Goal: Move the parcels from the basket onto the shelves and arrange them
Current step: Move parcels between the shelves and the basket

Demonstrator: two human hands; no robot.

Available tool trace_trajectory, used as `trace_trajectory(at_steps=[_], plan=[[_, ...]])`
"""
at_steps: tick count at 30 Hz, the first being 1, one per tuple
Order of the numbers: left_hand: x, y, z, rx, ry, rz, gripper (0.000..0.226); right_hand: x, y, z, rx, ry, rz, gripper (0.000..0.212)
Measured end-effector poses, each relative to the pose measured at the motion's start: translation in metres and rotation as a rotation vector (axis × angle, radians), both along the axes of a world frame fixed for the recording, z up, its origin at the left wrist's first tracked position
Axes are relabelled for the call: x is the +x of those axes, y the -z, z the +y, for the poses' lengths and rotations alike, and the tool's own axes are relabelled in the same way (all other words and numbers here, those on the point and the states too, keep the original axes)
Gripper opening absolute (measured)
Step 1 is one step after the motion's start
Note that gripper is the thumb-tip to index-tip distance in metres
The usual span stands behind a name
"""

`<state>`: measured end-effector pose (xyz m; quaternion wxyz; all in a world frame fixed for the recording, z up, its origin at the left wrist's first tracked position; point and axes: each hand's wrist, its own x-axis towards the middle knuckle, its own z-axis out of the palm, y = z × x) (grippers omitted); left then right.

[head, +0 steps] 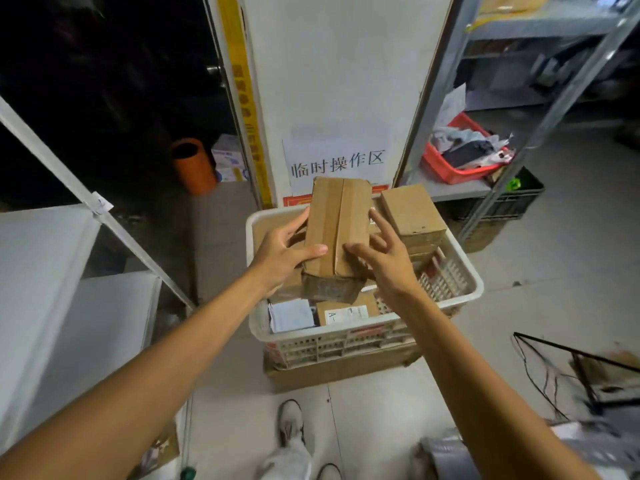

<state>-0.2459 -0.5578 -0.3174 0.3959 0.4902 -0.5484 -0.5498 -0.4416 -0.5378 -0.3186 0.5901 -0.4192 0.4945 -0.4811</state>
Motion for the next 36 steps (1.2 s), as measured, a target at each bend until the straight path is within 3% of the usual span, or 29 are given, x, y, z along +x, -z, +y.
trace_trajectory(at_steps=[15, 22, 25, 36], plan=[[-0.062, 0.080, -0.112, 0.149, 0.384, -0.080, 0.083, -0.050, 0.070, -0.043, 0.240, 0.263, 0.049, 0.071], [-0.116, 0.130, -0.131, 0.289, 0.517, -0.105, 0.083, -0.083, 0.112, -0.051, 0.387, 0.446, 0.059, 0.056], [-0.121, 0.143, -0.142, 0.332, 0.496, -0.142, 0.073, -0.094, 0.123, -0.070, 0.484, 0.395, 0.068, 0.060], [-0.091, 0.165, -0.168, 0.345, 0.465, -0.283, 0.086, -0.064, 0.178, -0.118, 0.675, 0.182, -0.001, 0.061]])
